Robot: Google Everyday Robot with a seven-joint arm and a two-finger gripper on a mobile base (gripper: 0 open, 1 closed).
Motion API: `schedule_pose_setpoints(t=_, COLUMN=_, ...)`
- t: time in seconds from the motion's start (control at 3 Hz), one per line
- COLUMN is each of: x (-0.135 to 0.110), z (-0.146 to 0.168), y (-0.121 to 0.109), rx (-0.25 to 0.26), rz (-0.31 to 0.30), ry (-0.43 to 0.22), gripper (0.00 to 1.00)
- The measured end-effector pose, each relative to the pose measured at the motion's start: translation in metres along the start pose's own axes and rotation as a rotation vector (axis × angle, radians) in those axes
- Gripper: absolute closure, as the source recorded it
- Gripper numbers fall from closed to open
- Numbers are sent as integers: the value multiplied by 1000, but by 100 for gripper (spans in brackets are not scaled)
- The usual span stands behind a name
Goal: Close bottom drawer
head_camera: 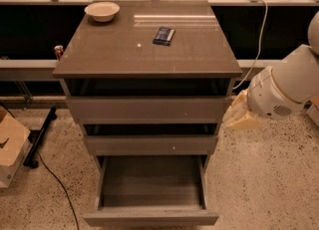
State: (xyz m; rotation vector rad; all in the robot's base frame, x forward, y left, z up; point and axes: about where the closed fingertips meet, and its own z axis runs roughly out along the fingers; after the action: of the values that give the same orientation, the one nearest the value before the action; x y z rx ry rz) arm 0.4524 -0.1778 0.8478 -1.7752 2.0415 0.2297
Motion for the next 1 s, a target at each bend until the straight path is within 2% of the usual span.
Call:
schedule_pose_setpoints(t=0.33, x=0, z=0, y=0, rx=0, rz=0, ry=0, gripper=100)
schedule_pose_setpoints(t=1.0, x=5, z=76, y=8, rx=-49, rz=-19, ry=-49, gripper=100)
